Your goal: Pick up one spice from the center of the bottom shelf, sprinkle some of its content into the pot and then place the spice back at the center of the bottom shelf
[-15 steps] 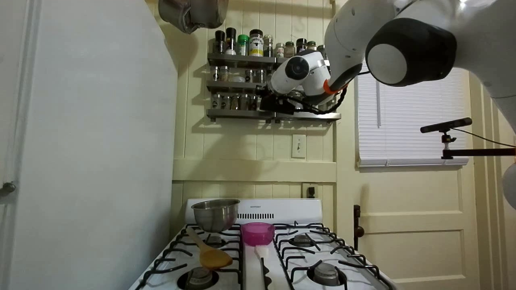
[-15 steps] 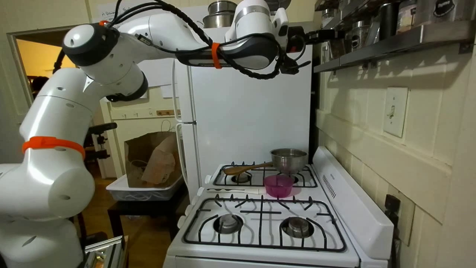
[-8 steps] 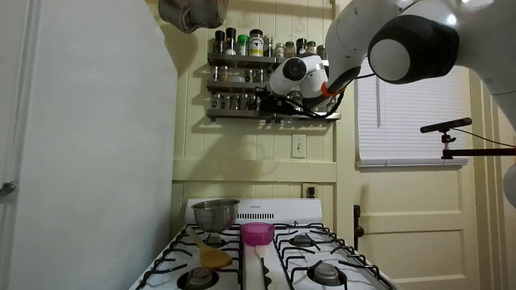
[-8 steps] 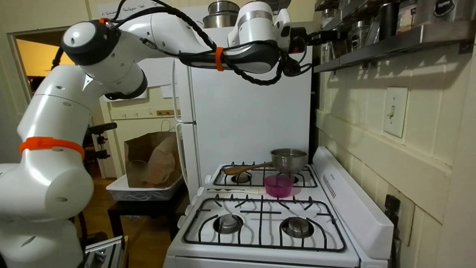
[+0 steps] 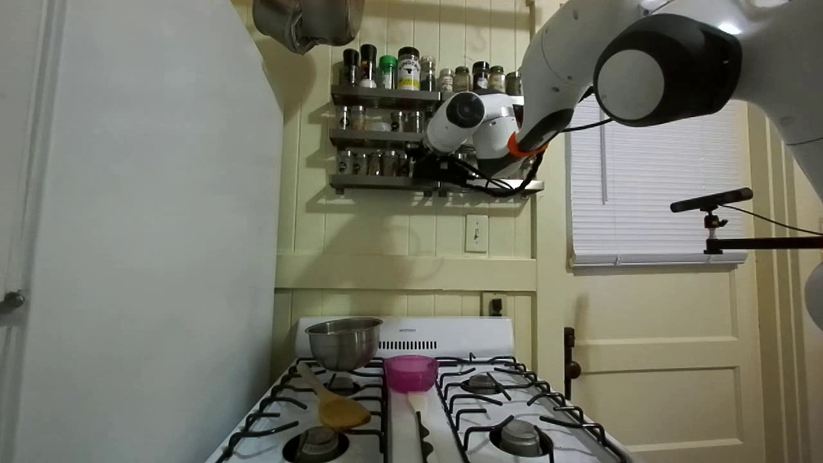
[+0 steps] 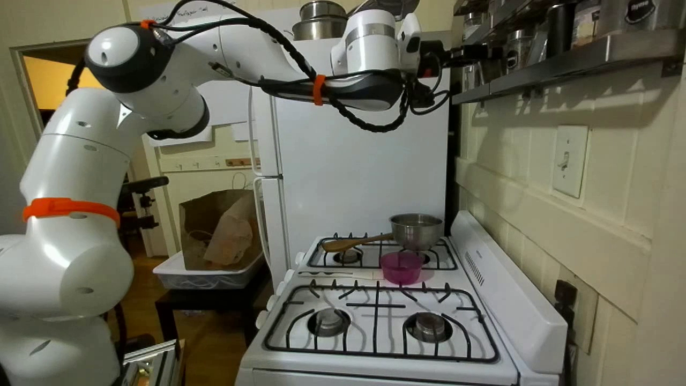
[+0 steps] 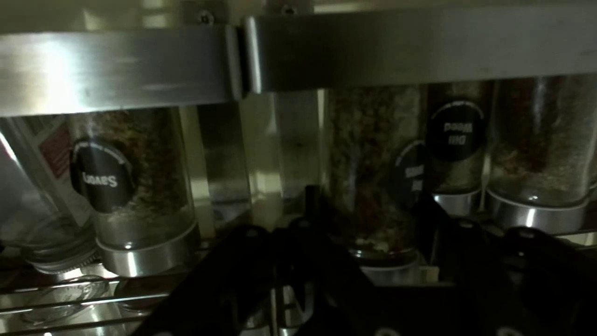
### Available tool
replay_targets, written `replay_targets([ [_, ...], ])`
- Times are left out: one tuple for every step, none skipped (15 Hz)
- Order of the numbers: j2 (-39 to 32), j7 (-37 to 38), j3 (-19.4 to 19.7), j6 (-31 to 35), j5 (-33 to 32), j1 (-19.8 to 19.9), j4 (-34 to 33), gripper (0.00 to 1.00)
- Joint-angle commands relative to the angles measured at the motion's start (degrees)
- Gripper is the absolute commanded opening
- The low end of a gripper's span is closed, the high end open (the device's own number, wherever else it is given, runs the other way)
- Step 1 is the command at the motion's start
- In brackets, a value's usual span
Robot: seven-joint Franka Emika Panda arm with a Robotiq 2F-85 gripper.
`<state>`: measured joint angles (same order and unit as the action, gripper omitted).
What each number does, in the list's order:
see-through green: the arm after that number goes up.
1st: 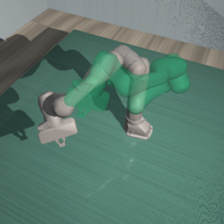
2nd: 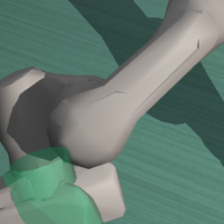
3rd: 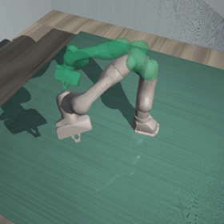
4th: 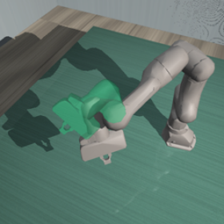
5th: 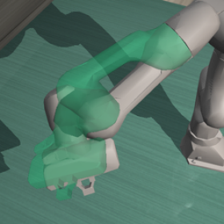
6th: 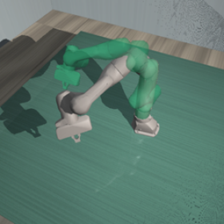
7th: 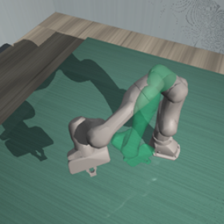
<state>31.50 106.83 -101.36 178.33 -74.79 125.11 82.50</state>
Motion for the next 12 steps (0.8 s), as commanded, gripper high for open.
replay_targets([
  [-2.78,-7.04,-4.19,-3.93,3.53,1.17,0.31,0.75],
  [-3.23,-8.49,-5.04,-4.59,4.31,1.50,0.27,0.81],
  [-3.81,-10.19,-5.88,-5.32,5.09,1.74,0.29,0.90],
  [-4.36,-11.88,-6.57,-5.95,5.76,1.86,0.42,0.97],
  [-1.70,-17.40,-1.77,-3.87,13.94,-0.59,1.68,1.00],
  [-2.39,-20.95,-1.80,-4.45,16.84,-1.10,2.30,1.00],
  [-2.66,-25.83,-1.38,-4.83,20.89,-1.75,2.81,1.00],
  [-2.92,-30.42,-0.94,-5.17,24.61,-2.36,3.22,1.00],
  [-3.45,-34.86,-0.85,-5.55,27.56,-2.91,3.74,1.00],
  [-3.51,-39.30,-0.52,-5.81,31.16,-3.45,4.04,1.00],
  [-3.18,-43.52,0.13,-6.13,34.92,-4.08,4.34,1.00],
  [-2.92,-47.76,0.59,-6.68,38.47,-4.57,4.47,1.00],
])
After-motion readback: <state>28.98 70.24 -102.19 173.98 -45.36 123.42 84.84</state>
